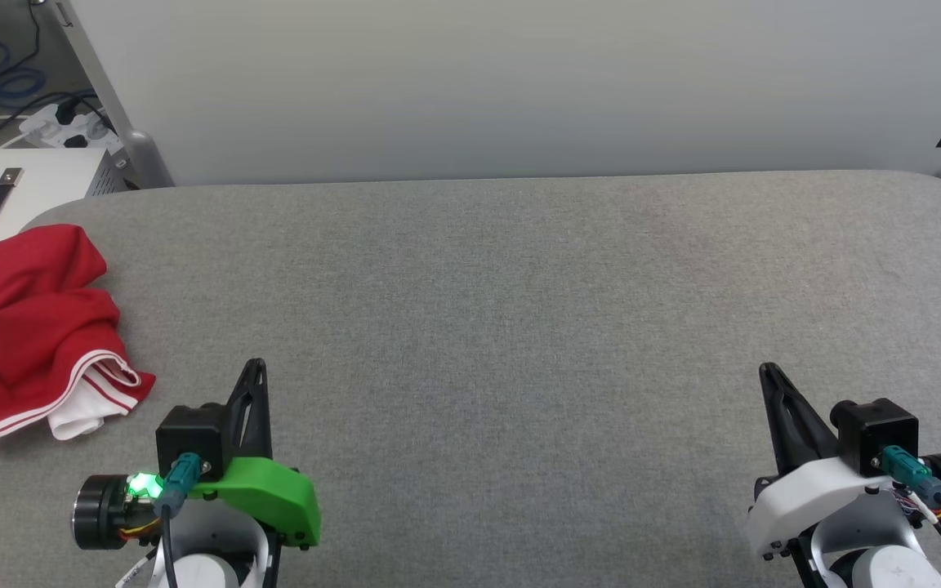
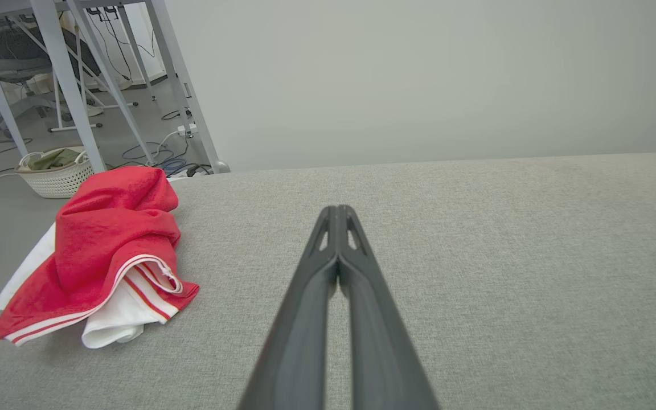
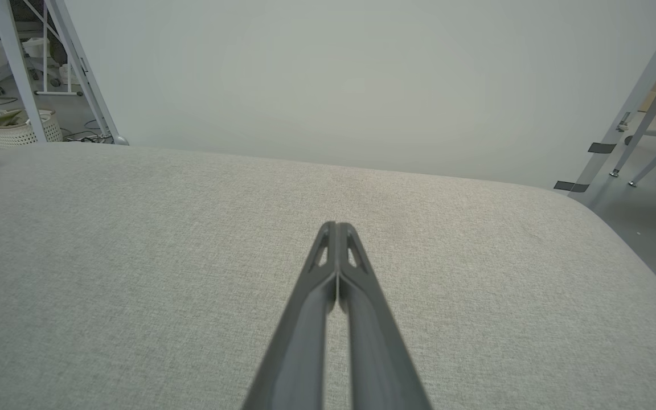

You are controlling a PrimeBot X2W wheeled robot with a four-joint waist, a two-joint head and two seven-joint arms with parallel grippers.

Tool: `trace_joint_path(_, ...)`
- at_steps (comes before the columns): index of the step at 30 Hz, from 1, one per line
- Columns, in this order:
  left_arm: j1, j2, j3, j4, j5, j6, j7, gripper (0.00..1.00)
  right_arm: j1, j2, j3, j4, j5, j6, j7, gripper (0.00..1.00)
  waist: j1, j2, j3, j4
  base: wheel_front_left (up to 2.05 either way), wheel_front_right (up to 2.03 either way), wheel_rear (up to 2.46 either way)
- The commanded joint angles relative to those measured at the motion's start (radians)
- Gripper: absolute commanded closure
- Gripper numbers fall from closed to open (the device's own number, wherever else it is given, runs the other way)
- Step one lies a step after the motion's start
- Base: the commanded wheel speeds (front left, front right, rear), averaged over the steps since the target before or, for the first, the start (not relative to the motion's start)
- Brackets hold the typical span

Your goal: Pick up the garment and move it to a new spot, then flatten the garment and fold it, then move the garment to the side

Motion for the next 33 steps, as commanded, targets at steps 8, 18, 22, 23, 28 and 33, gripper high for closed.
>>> trace_joint_path(8, 0.012, -0.005, 0.0, -0.002, 0.01, 0.004, -0.001, 1.0, 0.007, 0.002, -0.001, -0.004, -0.009, -0.001, 0.003, 1.0, 0.0, 0.0, 0.0, 0.0, 0.0, 0.0, 0.0)
trace_joint_path(18, 0.012, -0.005, 0.0, -0.002, 0.01, 0.004, -0.001, 1.0, 0.007, 0.002, -0.001, -0.004, -0.009, -0.001, 0.003, 1.0, 0.0, 0.0, 0.0, 0.0, 0.0, 0.0, 0.0)
trace_joint_path(22, 0.012, -0.005, 0.0, -0.002, 0.01, 0.004, -0.001, 1.0, 0.007, 0.002, -0.001, -0.004, -0.009, -0.001, 0.003, 1.0, 0.0, 0.0, 0.0, 0.0, 0.0, 0.0, 0.0)
trace_joint_path(23, 0.012, -0.005, 0.0, -0.002, 0.01, 0.004, -0.001, 1.0, 0.007, 0.002, -0.001, -0.004, -0.009, -0.001, 0.003, 1.0, 0.0, 0.0, 0.0, 0.0, 0.0, 0.0, 0.0)
trace_joint_path(28, 0.0, 0.0, 0.0, 0.0, 0.0, 0.0, 0.0, 0.0, 0.0, 0.0, 0.0, 0.0, 0.0, 0.0, 0.0, 0.0, 0.0, 0.0, 0.0, 0.0, 0.0, 0.0, 0.0)
trace_joint_path(33, 0.0, 0.0, -0.001, 0.002, -0.003, 0.0, -0.003, 0.0, 0.001, 0.0, 0.0, 0.002, 0.004, 0.0, -0.003, 0.0, 0.0, 0.0, 0.0, 0.0, 0.0, 0.0, 0.0)
